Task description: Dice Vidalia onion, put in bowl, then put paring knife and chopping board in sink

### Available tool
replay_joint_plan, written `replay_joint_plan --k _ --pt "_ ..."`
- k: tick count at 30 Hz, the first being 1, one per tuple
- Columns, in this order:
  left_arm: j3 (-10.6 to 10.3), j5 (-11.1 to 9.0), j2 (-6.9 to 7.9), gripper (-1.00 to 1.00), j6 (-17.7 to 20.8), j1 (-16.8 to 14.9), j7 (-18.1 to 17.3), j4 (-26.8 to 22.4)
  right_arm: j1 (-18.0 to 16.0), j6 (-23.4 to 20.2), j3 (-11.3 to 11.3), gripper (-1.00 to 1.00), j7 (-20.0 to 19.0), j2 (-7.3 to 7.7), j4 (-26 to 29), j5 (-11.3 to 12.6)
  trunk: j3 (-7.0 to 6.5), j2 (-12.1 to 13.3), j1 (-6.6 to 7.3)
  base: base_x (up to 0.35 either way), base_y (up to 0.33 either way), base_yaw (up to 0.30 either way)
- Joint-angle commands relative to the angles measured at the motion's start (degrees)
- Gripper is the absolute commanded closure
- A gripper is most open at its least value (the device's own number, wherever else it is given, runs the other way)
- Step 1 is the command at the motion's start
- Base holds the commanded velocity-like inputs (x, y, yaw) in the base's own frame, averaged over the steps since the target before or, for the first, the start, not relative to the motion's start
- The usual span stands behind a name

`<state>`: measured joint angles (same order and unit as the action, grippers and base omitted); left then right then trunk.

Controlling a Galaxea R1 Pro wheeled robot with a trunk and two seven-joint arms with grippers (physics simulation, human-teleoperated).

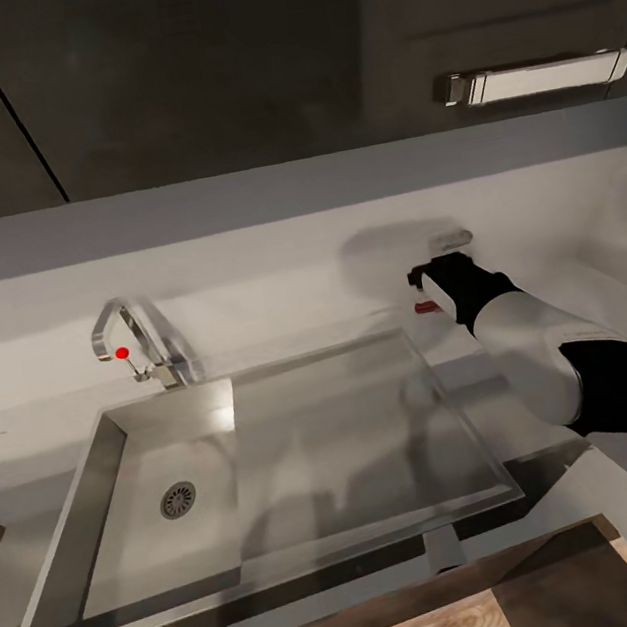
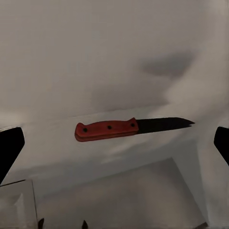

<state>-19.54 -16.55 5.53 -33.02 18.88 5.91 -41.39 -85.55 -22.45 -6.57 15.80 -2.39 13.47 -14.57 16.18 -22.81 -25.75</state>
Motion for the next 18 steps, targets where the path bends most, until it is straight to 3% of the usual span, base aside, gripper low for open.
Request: replay_joint_plan --k 1,13,18 --pt "-0.41 -0.15 0.10 -1.00 -0.11 0.00 0.60 -0.10 0.18 -0.28 -0.47 -1.00 -0.01 -0.03 0.07 -0.57 0.09 -0.11 -0.03 0.000 0.000 0.000" --pt "-0.45 -0.15 0.10 -1.00 -0.11 -0.03 0.60 -0.07 1.59 2.14 -0.47 -1.00 0.13 0.25 0.18 -0.63 0.09 -0.11 -0.03 0.000 0.000 0.000" --pt "-0.42 -0.15 0.10 -1.00 -0.11 -0.03 0.60 -0.03 1.61 3.06 -0.47 -1.00 0.10 1.90 0.42 -0.55 0.09 -0.11 -0.03 0.000 0.000 0.000"
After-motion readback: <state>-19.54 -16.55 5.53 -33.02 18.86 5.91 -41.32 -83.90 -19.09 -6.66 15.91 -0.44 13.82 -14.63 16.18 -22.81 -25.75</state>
